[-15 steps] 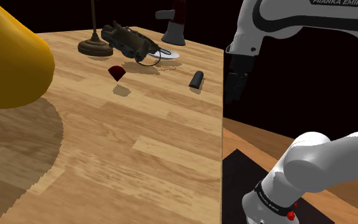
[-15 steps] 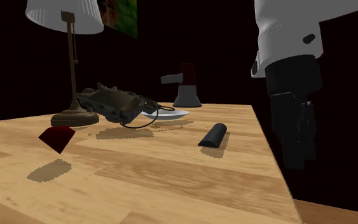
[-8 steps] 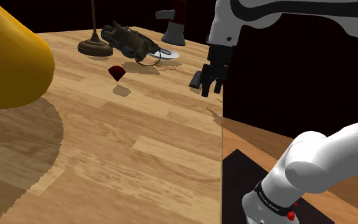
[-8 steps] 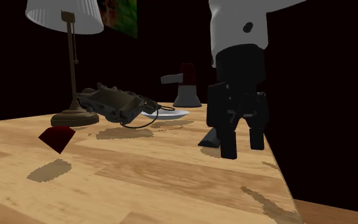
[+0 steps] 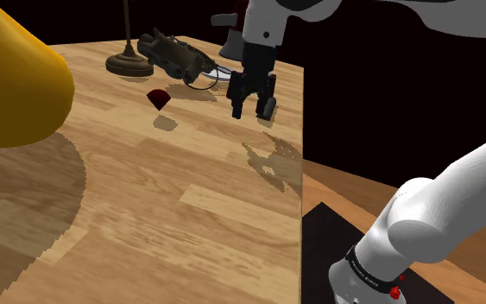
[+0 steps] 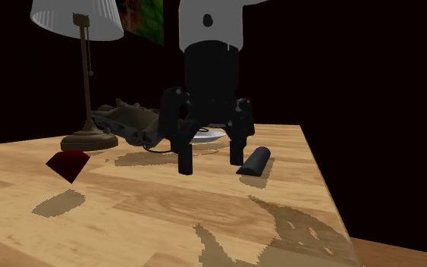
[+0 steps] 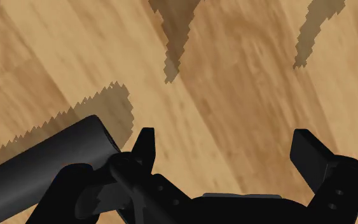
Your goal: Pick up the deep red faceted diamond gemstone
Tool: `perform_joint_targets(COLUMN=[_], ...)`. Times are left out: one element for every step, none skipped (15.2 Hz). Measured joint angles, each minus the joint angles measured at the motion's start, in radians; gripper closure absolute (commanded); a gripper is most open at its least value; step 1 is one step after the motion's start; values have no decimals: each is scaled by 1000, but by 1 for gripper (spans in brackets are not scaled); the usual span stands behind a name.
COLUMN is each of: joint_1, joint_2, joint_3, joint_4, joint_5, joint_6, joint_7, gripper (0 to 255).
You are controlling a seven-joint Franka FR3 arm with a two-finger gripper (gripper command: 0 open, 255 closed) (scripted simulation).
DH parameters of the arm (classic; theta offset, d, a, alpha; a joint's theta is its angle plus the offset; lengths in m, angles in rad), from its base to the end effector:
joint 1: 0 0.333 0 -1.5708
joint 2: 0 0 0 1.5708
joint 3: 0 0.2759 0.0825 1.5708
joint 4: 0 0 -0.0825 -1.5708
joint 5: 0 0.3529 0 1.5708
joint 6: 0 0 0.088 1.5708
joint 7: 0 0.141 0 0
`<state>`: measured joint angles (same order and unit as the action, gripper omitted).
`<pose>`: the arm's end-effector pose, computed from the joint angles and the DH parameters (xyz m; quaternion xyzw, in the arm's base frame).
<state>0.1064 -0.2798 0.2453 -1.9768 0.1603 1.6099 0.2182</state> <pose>0.4037 0.1797 0.5066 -0.9964 -0.0535 0.0581 0.0315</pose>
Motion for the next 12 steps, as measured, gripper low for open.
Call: perform_joint_targets(joint_1=[3,7,12,16,21,28,35,46,54,65,81,98], joint_2=[38,68,102,138,179,207,241,282,325,365,408,459], joint_3=[15,28,43,54,66,78,88,101,110,118,127,135], joint_4=[41,72,109,158,212,246,288,336,395,449,505,570], joint_5=[-9,-18,-29,-43,-59,-72,-88,-107,-128,-149,-171,-197], joint_6=[4,10,12,6,-2,-2,-6,-9,-23,-35,-45,-59], joint_7=[24,45,71,93,116,141,162,189,211,232,257,282], gripper=[0,0,0,0,0,0,0,0,0,0,0,0])
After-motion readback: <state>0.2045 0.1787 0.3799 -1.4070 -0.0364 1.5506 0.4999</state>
